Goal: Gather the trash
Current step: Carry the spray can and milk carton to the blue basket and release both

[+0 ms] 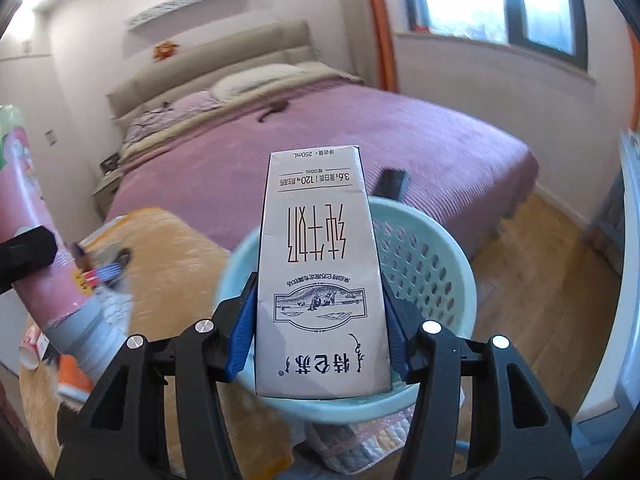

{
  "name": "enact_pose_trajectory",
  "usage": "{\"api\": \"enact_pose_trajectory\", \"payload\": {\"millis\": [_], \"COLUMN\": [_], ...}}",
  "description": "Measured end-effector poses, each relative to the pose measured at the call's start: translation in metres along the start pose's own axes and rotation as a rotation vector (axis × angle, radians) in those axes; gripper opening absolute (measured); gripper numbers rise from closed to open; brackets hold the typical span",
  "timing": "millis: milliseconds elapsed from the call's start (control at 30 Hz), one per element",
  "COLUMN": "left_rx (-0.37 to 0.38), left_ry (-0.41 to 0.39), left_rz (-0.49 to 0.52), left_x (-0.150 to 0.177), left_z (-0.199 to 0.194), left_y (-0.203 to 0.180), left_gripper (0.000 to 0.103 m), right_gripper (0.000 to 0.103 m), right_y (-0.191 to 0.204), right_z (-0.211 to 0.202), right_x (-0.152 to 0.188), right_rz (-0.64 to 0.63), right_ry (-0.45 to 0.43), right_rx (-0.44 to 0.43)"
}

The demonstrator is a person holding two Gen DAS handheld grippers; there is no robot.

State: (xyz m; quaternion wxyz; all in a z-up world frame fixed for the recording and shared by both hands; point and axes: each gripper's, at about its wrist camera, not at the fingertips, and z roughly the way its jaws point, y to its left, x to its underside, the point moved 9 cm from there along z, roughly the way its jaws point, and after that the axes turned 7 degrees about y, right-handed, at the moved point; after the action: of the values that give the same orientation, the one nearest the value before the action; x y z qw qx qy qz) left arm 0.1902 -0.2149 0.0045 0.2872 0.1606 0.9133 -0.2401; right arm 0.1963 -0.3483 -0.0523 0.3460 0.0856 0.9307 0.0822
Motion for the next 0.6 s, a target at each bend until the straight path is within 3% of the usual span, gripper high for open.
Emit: {"api": "enact_pose_trajectory", "payload": {"millis": [267, 533, 600], "left_rx": [-0.089, -0.116, -0.112], "left_ry": [0.12, 0.218, 0.219], "left_rz": [0.011, 0.008, 0.002], "left_x": [-0.001, 0.011, 0.014], "left_z": [0.107, 0.139, 0.14], "left_y": [0.002, 0.021, 0.019], "left_gripper": [0.047, 0.047, 0.055], "right_gripper": [0.052, 0.053, 0.06], "right_y": [-0.036, -0.045, -0.049], "right_z": [0.06, 0.078, 0.076], "right_x": [0.011, 0.029, 0.029], "right_rz": [0.061, 0.101, 0.106], "right_ry": [0.123, 0.197, 0.196], "right_rx": [0.013, 0.017, 0.02]}}
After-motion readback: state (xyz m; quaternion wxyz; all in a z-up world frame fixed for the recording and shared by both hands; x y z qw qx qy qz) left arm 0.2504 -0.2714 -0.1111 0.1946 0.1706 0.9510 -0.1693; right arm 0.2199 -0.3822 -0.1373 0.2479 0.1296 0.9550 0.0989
